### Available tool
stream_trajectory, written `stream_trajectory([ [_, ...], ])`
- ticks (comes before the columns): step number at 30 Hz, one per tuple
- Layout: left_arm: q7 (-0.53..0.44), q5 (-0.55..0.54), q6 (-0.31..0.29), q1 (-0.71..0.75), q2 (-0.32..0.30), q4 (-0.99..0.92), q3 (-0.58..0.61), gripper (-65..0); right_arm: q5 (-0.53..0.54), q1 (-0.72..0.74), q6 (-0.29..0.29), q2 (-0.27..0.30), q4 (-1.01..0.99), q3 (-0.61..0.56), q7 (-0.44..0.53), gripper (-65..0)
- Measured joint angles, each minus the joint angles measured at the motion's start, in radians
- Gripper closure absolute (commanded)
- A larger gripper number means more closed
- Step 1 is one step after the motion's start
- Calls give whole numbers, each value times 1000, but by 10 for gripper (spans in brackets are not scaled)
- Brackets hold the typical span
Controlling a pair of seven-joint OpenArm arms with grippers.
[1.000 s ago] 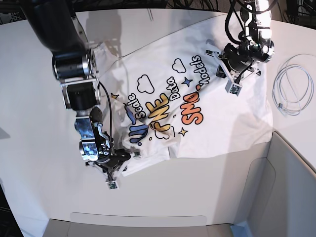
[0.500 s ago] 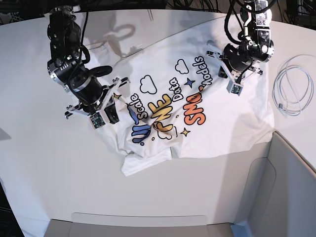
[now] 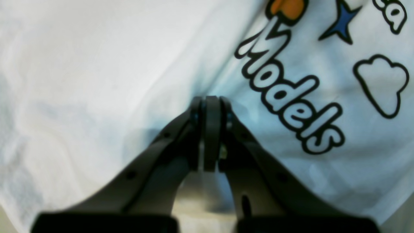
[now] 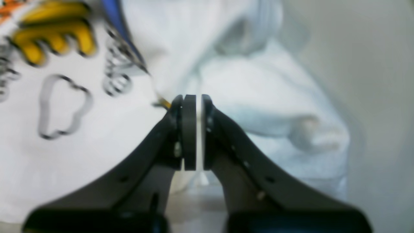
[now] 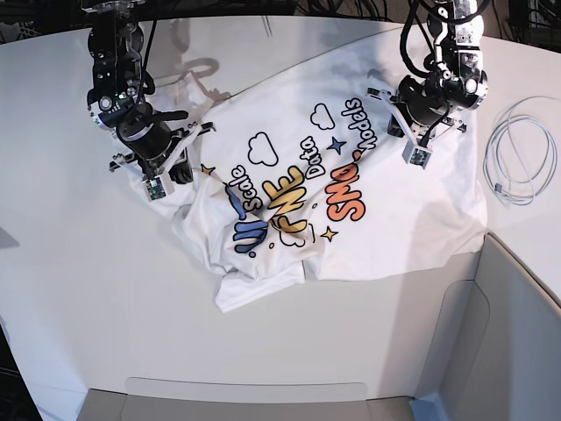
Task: Layout the t-shirt on the table in an organized manner, then fold the t-shirt properly
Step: 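Grasp the shirt shoulder with the right gripper and drag it to spread the shirt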
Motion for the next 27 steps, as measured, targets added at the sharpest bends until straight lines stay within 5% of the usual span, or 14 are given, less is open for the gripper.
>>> stream_trajectory([
  [11, -6, 3, 0, 0, 0, 0, 0, -34, -74, -22, 2, 28, -87, 4, 51, -20],
  [15, -5, 3, 0, 0, -1, 0, -3, -34, -135, -98, -4, 27, -47, 6, 94, -20],
  [27, 40, 14, 3, -36, 0, -8, -72, -34, -91, -350, 14, 42, 43, 119, 192, -20],
])
